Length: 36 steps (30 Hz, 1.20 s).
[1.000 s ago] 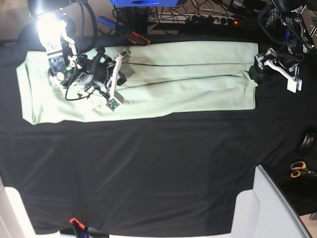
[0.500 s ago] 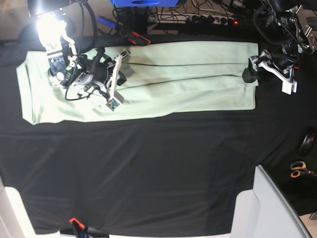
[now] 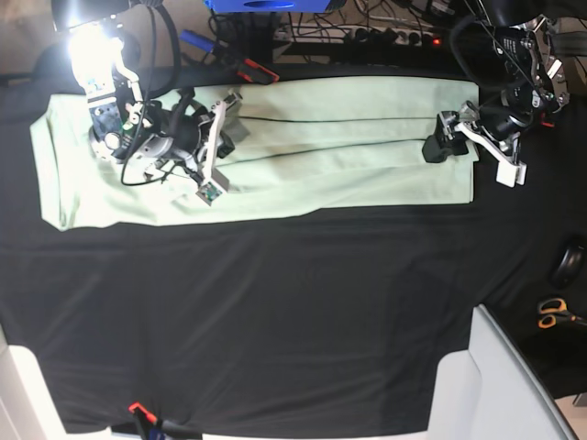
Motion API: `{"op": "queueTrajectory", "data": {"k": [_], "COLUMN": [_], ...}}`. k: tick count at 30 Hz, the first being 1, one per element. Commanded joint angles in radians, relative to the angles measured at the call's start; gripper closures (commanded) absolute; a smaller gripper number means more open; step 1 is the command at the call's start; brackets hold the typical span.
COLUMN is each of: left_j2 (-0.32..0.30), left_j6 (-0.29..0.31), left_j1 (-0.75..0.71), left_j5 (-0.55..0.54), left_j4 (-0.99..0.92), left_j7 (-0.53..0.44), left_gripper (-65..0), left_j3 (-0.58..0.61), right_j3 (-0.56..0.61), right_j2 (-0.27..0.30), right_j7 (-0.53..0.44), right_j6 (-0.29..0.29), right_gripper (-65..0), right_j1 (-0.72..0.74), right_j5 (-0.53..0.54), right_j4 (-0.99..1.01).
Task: Fold the T-shirt properly
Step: 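Grasp the hem-end edge with the left gripper and fold it inward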
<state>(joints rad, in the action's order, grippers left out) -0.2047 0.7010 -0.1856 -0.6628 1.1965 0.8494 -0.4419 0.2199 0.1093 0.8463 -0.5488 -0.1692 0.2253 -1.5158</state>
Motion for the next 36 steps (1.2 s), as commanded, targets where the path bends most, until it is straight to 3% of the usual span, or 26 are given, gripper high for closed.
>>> {"op": "queueTrajectory", "data": {"k": [1, 7, 12, 18, 21, 27, 36], "left_j2": [0.004, 0.000, 0.000, -0.002, -0.002, 0.014, 0.138], "left_j6": [-0.003, -0.003, -0.003, -0.003, -0.043, -0.116, -0.117], "left_j1": [-0.009, -0.009, -0.007, -0.042, -0.050, -0.079, -0.110], "left_j5": [0.024, 0.024, 0.025, 0.025, 0.036, 0.219, 0.544], "left_j4": [-0.004, -0.004, 0.015, 0.236, 0.314, 0.420, 0.563], "left_j7": [0.064, 0.063, 0.063, 0.063, 0.069, 0.070, 0.070], "left_gripper": [-43.2, -0.2, 0.0, 0.0, 0.0, 0.0, 0.0], "left_j3": [0.008, 0.008, 0.008, 0.019, 0.025, 0.180, 0.386], "right_j3": [-0.001, -0.001, -0.001, -0.003, -0.001, -0.010, -0.169], "right_j2": [-0.001, -0.001, -0.001, -0.001, -0.001, -0.001, -0.012], "right_j7": [-0.017, -0.017, -0.017, -0.019, -0.063, -0.140, -0.166], "right_j6": [-0.004, -0.004, -0.004, -0.004, -0.004, -0.004, -0.003], "right_gripper": [0.0, 0.0, 0.0, 0.0, 0.0, 0.0, 0.0], "right_j1": [0.010, 0.010, 0.010, 0.001, -0.017, -0.076, -0.095], "right_j5": [0.012, 0.012, 0.012, 0.012, 0.015, 0.016, 0.016], "right_j4": [-0.016, -0.016, -0.016, -0.022, -0.048, -0.173, -0.223]}}
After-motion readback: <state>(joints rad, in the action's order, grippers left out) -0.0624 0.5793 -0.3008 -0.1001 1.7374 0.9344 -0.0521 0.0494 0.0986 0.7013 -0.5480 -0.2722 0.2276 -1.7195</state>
